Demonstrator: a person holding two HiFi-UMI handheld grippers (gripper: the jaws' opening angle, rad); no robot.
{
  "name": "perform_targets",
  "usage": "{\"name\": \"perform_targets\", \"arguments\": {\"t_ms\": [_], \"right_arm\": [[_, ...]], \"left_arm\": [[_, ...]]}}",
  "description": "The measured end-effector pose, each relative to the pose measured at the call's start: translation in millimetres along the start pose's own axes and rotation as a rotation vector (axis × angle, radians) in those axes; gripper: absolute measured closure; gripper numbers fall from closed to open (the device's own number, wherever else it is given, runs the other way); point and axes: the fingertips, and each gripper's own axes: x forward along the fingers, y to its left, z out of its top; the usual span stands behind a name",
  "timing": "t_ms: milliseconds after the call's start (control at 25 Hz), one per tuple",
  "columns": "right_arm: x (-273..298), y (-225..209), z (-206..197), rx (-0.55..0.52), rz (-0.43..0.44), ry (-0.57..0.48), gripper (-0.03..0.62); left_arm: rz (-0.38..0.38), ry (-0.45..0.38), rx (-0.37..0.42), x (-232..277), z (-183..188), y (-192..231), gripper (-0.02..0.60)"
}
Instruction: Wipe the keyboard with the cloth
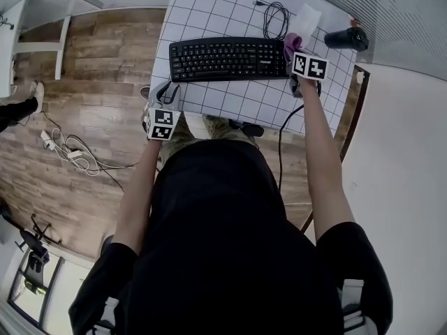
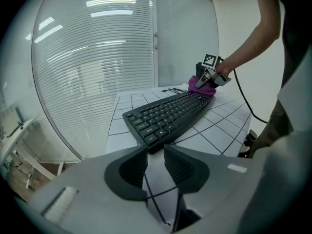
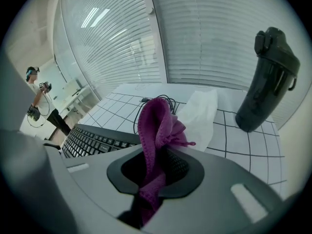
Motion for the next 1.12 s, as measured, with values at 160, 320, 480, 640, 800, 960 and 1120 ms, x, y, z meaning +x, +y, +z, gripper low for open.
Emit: {"name": "perform_targets", "arguments": {"t_ms": [160,320,480,640,800,960,1120], "right_arm": [[5,8,-3,0.029,-0.012,0.001,0.523],[4,15,-5,0.031,-0.022,-0.003,0.525],[7,23,-2,0.048,-0.015,-0.018,0.526],[9,34,-2,0.053,0.016,-0.016,0.526],[12,45,-2,0.043,0.039,-0.012,0.526],[12,49,-3,0.044,0.042,-0.015,0.526],[11,51,-3,0.068,0.050,-0.021,0.528]], "left_arm": [[-0.023,0.016,-0.003,4,-7,5,0.477],[-0.034,0.021,-0.001,9,-8,2,0.485],[-0.034,0.017,0.014,8,-7,3,0.472],[-0.020,0.030,0.025,9,-8,3,0.466],[-0.017,0.036,0.025,10,-8,3,0.465],[-0.024,0.034,0.022,10,-9,2,0.465],[-0.021,0.029,0.029,10,-8,2,0.465]]}}
